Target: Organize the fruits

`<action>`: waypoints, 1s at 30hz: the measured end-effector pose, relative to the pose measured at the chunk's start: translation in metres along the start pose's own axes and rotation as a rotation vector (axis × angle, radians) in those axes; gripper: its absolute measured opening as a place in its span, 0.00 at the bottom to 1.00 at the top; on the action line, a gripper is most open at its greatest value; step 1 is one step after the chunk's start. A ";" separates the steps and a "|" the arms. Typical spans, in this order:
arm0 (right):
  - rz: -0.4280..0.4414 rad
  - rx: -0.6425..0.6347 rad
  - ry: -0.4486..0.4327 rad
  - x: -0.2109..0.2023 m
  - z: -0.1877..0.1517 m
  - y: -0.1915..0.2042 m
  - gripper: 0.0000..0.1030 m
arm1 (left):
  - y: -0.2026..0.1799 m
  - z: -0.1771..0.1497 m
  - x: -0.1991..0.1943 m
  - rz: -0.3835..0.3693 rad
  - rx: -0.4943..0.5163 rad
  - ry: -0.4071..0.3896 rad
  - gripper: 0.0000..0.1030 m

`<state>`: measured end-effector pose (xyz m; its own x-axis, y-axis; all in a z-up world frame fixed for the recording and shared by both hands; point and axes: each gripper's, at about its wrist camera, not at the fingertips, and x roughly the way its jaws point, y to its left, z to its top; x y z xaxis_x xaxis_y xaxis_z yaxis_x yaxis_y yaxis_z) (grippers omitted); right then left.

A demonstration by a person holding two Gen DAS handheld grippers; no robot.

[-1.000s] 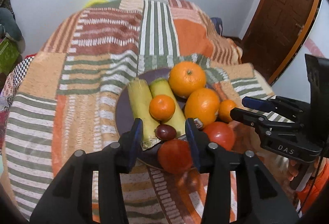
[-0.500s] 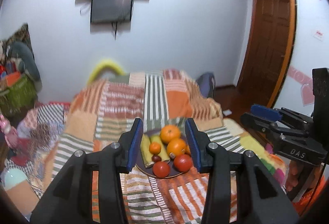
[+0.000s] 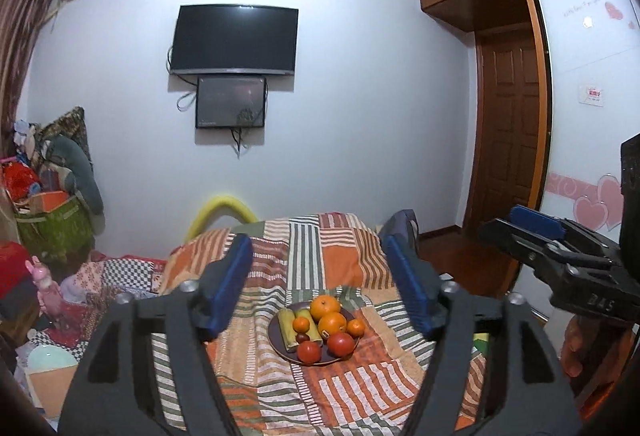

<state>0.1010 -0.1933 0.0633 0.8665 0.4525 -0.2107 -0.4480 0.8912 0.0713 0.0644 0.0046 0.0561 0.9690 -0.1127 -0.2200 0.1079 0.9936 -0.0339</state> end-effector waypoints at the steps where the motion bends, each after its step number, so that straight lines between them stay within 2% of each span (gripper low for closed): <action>1: -0.007 -0.001 -0.005 0.000 -0.001 0.001 0.79 | -0.001 -0.001 -0.003 0.000 0.003 -0.002 0.75; 4: -0.038 -0.017 -0.020 -0.003 -0.005 0.004 0.86 | -0.005 -0.006 -0.008 0.003 0.024 -0.010 0.82; 8: -0.063 -0.030 -0.038 -0.010 -0.007 0.007 1.00 | -0.012 -0.010 -0.012 0.014 0.043 -0.023 0.94; 14: -0.074 -0.033 -0.036 -0.016 -0.013 0.009 1.00 | -0.015 -0.013 -0.017 0.015 0.039 -0.027 1.00; 30: -0.085 -0.041 -0.044 -0.025 -0.018 0.011 1.00 | -0.016 -0.014 -0.020 0.012 0.031 -0.019 1.00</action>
<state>0.0703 -0.1955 0.0520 0.9103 0.3769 -0.1714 -0.3802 0.9248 0.0144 0.0402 -0.0096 0.0474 0.9742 -0.1013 -0.2017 0.1033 0.9947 -0.0008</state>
